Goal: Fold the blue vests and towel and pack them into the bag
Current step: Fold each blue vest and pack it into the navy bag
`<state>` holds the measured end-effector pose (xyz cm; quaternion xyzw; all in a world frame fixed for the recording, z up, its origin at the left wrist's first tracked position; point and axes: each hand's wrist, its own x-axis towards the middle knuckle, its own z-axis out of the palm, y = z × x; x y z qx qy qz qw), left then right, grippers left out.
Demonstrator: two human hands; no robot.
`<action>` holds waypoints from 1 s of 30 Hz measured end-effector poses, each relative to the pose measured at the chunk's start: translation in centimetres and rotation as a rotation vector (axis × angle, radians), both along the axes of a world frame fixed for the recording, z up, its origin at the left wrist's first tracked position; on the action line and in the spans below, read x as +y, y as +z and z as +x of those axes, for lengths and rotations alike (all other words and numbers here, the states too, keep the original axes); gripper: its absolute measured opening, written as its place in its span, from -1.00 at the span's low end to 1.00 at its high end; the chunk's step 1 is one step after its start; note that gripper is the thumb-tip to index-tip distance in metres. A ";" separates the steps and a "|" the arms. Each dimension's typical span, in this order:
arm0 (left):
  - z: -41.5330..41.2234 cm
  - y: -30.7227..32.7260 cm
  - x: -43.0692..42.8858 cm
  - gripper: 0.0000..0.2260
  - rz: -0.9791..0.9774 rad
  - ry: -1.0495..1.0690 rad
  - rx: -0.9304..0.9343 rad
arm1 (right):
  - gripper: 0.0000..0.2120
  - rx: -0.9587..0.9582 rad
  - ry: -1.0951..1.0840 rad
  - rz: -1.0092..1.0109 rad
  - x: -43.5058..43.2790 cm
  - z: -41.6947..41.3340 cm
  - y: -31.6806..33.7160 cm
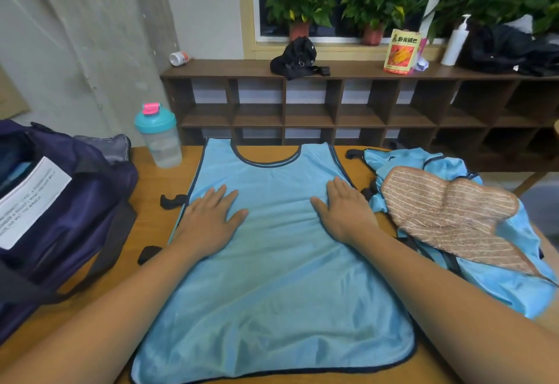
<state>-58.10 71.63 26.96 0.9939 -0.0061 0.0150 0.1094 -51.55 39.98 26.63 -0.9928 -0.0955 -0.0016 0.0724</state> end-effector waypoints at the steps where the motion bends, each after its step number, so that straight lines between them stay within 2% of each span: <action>1: -0.6 -0.1 0.2 -0.32 -0.004 0.002 0.006 | -0.17 0.001 0.001 -0.001 0.1 -0.7 0.0; 6: -4.3 0.0 0.9 -0.30 -0.012 0.014 0.046 | -0.16 0.056 0.018 -0.048 0.8 -4.5 0.3; 9: -4.9 0.7 1.2 -0.29 -0.040 0.030 0.057 | -0.22 0.087 0.039 -0.077 1.3 -5.1 1.3; 14: -1.4 2.4 0.9 -0.33 -0.102 -0.002 -0.048 | -0.27 -0.004 0.141 0.020 3.4 -2.7 3.2; 17: 0.5 1.3 0.9 -0.31 -0.057 -0.022 0.009 | -0.21 0.044 0.193 0.025 3.6 -0.8 2.1; 21: 1.4 0.1 1.8 -0.31 -0.023 -0.018 0.070 | -0.16 0.060 0.133 -0.010 1.8 1.2 0.9; 23: 2.0 0.7 2.0 -0.40 -0.001 -0.015 0.015 | -0.29 -0.006 0.110 -0.060 1.6 1.8 1.2; 25: 3.7 1.5 2.2 -0.56 0.012 -0.030 -0.086 | -0.51 -0.102 0.132 -0.106 2.0 2.9 1.9; 28: 7.6 2.6 2.3 -0.80 -0.134 -0.086 -0.181 | -0.70 -0.186 0.236 -0.005 3.1 5.6 3.3; 30: 10.1 3.0 2.3 -0.89 -0.219 -0.120 -0.200 | -0.80 -0.166 0.284 0.090 3.9 7.5 4.1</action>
